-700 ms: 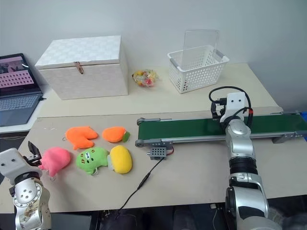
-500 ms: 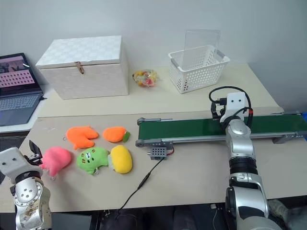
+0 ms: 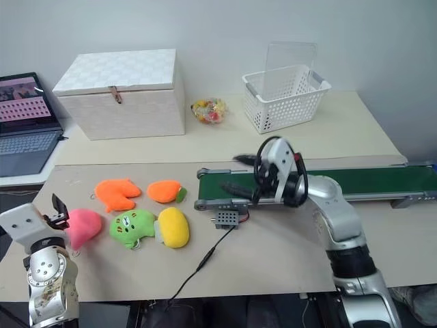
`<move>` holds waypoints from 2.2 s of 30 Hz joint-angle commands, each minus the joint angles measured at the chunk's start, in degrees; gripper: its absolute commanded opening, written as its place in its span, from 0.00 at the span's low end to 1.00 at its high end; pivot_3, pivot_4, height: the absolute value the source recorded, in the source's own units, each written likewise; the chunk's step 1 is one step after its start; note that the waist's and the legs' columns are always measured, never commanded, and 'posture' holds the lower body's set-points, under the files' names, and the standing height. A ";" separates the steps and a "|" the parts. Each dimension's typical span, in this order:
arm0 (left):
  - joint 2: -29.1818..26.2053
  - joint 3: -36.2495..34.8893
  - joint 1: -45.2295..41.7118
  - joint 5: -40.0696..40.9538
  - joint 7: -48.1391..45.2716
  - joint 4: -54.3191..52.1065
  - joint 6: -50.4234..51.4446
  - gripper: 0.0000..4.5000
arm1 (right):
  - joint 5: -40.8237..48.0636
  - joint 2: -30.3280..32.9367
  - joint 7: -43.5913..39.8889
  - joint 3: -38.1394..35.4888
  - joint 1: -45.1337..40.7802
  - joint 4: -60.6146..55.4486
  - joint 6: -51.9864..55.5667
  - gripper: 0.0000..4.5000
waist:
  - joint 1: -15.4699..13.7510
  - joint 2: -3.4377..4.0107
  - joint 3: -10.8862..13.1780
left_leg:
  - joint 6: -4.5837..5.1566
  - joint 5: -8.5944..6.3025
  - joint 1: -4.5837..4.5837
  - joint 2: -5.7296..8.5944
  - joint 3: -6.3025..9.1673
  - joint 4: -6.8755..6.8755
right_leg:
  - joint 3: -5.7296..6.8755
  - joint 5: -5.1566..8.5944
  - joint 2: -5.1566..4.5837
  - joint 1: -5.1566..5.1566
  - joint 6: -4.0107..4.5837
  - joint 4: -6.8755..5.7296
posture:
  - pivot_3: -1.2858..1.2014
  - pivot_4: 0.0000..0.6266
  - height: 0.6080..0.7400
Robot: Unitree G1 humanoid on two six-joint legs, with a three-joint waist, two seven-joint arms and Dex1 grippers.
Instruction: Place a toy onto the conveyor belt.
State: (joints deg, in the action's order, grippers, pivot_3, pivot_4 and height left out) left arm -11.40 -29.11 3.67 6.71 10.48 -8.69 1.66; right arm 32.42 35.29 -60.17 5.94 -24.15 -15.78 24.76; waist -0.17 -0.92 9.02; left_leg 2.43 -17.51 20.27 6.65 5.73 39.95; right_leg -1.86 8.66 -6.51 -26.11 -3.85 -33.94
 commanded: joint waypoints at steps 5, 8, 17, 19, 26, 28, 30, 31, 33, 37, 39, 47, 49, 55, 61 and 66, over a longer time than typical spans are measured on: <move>4.54 -9.57 0.12 25.13 -2.19 -2.97 8.97 0.76 | -0.61 -0.31 -1.90 0.43 -1.25 -0.36 0.14 1.00 | 0.06 -0.06 0.00 | -0.04 -0.02 -0.06 -0.24 -0.08 -0.02 | 0.02 -0.08 0.11 -0.03 0.12 -0.07 | 0.52 0.24 1.00; 5.63 -12.27 2.98 39.85 -8.63 -0.87 17.04 0.76 | -1.18 -0.82 -1.67 0.89 -1.07 -0.07 0.02 1.00 | 0.07 -0.06 0.00 | -0.06 -0.03 -0.08 -0.35 -0.09 -0.01 | 0.05 -0.10 0.22 -0.06 0.15 -0.12 | 0.52 0.24 1.00; 4.78 -11.01 9.86 53.05 -19.31 2.72 27.12 0.76 | -2.72 -1.77 -0.56 0.84 -0.60 0.43 -0.20 1.00 | -0.30 -0.17 0.06 | -0.09 -0.05 -0.09 -0.35 -0.10 0.03 | 0.04 -0.10 0.26 -0.02 0.17 -0.10 | 0.52 0.24 1.00; 4.40 -10.26 9.56 52.89 -20.51 4.54 27.58 0.76 | -2.73 -2.02 -0.11 0.72 -0.46 0.22 -0.09 1.00 | -0.49 -0.16 0.06 | -0.09 -0.06 -0.09 -0.35 -0.10 0.03 | 0.04 -0.10 0.25 0.00 0.18 -0.10 | 0.52 0.24 1.00; 3.75 -9.13 4.83 52.36 -21.14 8.30 27.67 0.76 | -3.84 -2.14 1.95 0.35 -0.14 0.42 0.22 1.00 | -1.57 0.12 -0.07 | -0.10 -0.04 -0.10 -0.34 -0.09 0.02 | 0.05 -0.15 0.23 0.02 0.26 -0.10 | 0.52 0.24 1.00; 3.83 -9.10 3.27 52.67 -20.99 8.47 27.61 0.76 | -4.81 -2.13 2.69 0.37 -0.28 1.30 0.04 1.00 | -1.80 0.11 -0.08 | -0.10 -0.04 -0.11 -0.34 -0.08 0.03 | 0.08 -0.18 0.24 0.04 0.32 -0.10 | 0.52 0.24 1.00; 4.06 -8.94 1.69 52.92 -20.40 8.49 27.57 0.76 | -5.05 -2.20 3.10 0.01 -0.19 1.56 -0.04 1.00 | -1.80 0.11 -0.08 | -0.10 -0.04 -0.11 -0.34 -0.09 0.03 | 0.08 -0.19 0.25 0.05 0.33 -0.09 | 0.52 0.24 1.00; 4.08 -8.80 1.18 52.81 -20.17 8.50 27.53 0.76 | -4.97 -2.32 3.34 -0.20 -0.18 1.65 0.01 1.00 | -1.77 0.10 -0.08 | -0.15 -0.01 -0.11 -0.34 -0.09 0.04 | 0.07 -0.19 0.26 0.04 0.33 -0.08 | 0.52 0.24 1.00; 4.21 -8.65 0.42 53.02 -20.13 8.27 27.57 0.76 | -4.86 -2.41 3.63 -0.33 -0.26 1.86 0.15 1.00 | -1.72 0.10 -0.07 | -0.33 0.09 -0.10 -0.35 -0.09 0.02 | 0.07 -0.19 0.27 0.01 0.33 -0.05 | 0.52 0.24 1.00; 4.65 -8.15 0.59 53.06 -19.79 6.96 27.41 0.76 | -5.19 -2.26 4.00 -0.32 -0.12 2.00 0.01 1.00 | -1.07 0.08 -0.06 | -0.36 0.06 -0.06 -0.38 -0.10 0.00 | 0.06 -0.18 0.30 -0.04 0.35 0.00 | 0.52 0.24 1.00; 4.86 -7.80 1.00 52.88 -19.75 6.50 27.44 0.76 | -5.39 -2.30 4.26 -0.24 -0.11 2.14 -0.01 1.00 | -0.91 0.08 -0.06 | -0.35 0.05 -0.06 -0.38 -0.10 0.00 | 0.06 -0.18 0.30 -0.03 0.35 -0.01 | 0.52 0.24 1.00; 6.10 -7.80 2.02 52.68 -19.61 6.25 26.03 0.61 | -7.12 -2.91 5.04 0.23 -0.71 3.84 -0.52 1.00 | -0.53 0.07 -0.06 | -0.34 0.05 -0.08 -0.39 -0.11 0.01 | 0.06 -0.18 0.31 -0.01 0.35 -0.03 | 0.52 0.24 1.00; 6.38 -7.90 2.15 52.82 -19.58 5.84 25.96 0.43 | -7.54 -3.00 5.10 0.29 -0.82 4.31 -0.74 1.00 | -0.54 0.00 -0.02 | -0.33 0.04 -0.07 -0.39 -0.11 0.01 | 0.05 -0.18 0.31 -0.01 0.35 -0.02 | 0.52 0.24 1.00; 6.53 -7.79 2.26 52.31 -19.07 6.01 25.81 0.01 | -8.03 -3.22 4.88 0.54 -0.91 5.02 -1.06 1.00 | -0.50 -0.03 0.00 | -0.33 0.04 -0.07 -0.41 -0.11 0.01 | 0.05 -0.18 0.33 -0.02 0.35 -0.02 | 0.52 0.24 1.00; 6.67 -7.26 2.49 52.37 -18.26 5.58 26.57 0.01 | -8.53 -3.64 4.87 0.51 -1.16 5.25 -1.02 1.00 | -0.50 -0.04 0.01 | -0.33 0.04 -0.07 -0.42 -0.12 0.01 | 0.05 -0.18 0.33 -0.03 0.35 -0.02 | 0.52 0.24 1.00; 6.72 -7.02 2.84 52.03 -19.06 5.66 25.96 0.07 | -9.30 -3.65 5.08 0.54 -1.21 5.99 -1.28 1.00 | -0.49 -0.03 0.01 | -0.33 0.04 -0.07 -0.42 -0.12 0.01 | 0.05 -0.18 0.33 -0.02 0.35 -0.02 | 0.52 0.24 1.00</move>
State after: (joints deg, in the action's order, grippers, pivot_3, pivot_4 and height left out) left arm -4.69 -36.38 5.74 58.62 -7.92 -1.47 28.43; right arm 23.24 31.80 -54.99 7.47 -24.29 -8.95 25.28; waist -0.66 -0.96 9.03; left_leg 2.10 -17.46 20.20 6.23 5.61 39.96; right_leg -1.82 8.48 -6.17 -26.14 -3.50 -33.96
